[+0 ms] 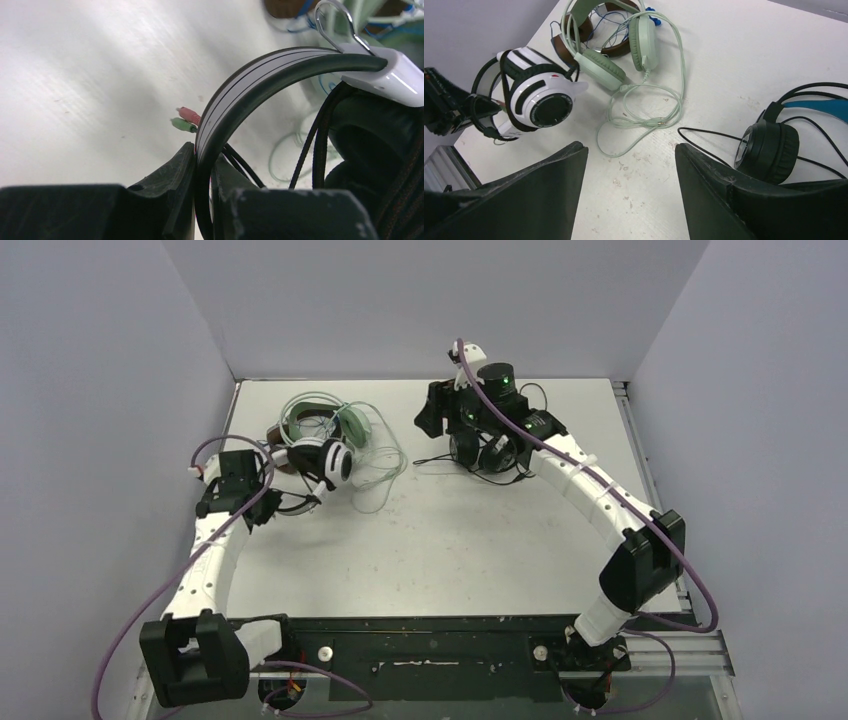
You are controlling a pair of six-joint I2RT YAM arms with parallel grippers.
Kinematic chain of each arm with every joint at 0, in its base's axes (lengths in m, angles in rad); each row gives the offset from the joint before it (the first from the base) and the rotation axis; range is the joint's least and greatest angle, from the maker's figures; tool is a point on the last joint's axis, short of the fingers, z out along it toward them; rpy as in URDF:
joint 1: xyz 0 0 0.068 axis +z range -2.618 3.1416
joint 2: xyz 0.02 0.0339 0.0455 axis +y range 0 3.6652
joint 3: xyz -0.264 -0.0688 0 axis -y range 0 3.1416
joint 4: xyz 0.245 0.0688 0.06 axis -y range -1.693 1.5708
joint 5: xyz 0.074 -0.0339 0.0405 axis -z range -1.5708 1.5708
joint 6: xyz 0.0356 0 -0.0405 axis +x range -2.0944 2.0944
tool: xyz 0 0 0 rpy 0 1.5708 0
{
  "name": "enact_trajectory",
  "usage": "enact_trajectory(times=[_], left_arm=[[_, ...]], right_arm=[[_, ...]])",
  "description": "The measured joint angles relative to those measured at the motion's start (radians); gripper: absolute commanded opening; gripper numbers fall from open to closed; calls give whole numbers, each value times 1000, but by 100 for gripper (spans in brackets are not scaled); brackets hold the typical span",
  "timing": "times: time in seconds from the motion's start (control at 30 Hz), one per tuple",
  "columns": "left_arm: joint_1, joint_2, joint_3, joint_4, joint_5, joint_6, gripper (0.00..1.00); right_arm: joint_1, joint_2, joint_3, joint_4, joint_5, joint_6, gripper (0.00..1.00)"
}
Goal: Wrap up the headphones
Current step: Place the headphones at the corner of the board.
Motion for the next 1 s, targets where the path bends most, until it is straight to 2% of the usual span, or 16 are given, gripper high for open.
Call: enact_trajectory(times=[0.27, 0.53, 0.57, 0.6, 0.73, 0.8, 0.87, 1.0], left_arm=[[202, -64, -140, -99, -34, -94, 0], [349, 32, -183, -126, -99, -183, 0], [365, 52, -183, -119, -106, -192, 3], [380, 72, -183, -111, -109, -200, 11], [419, 146, -173, -71, -102, -211, 57], [425, 159, -158, -55, -93, -211, 73], [425, 156, -141, -50, -89, -212, 80], [425, 109, -107, -61, -108, -211, 87]], right_arm=[[-26, -78, -177, 85, -20, 49, 66], [-27, -203, -322, 114, -38, 58, 66], [-27, -223, -340, 116, -39, 58, 66], [-28, -241, -354, 117, -40, 58, 66], [-30, -291, -395, 124, -40, 57, 66], [-32, -303, -411, 124, -40, 53, 66], [-37, -306, -422, 122, -40, 50, 66], [-53, -309, -434, 120, -33, 37, 71]])
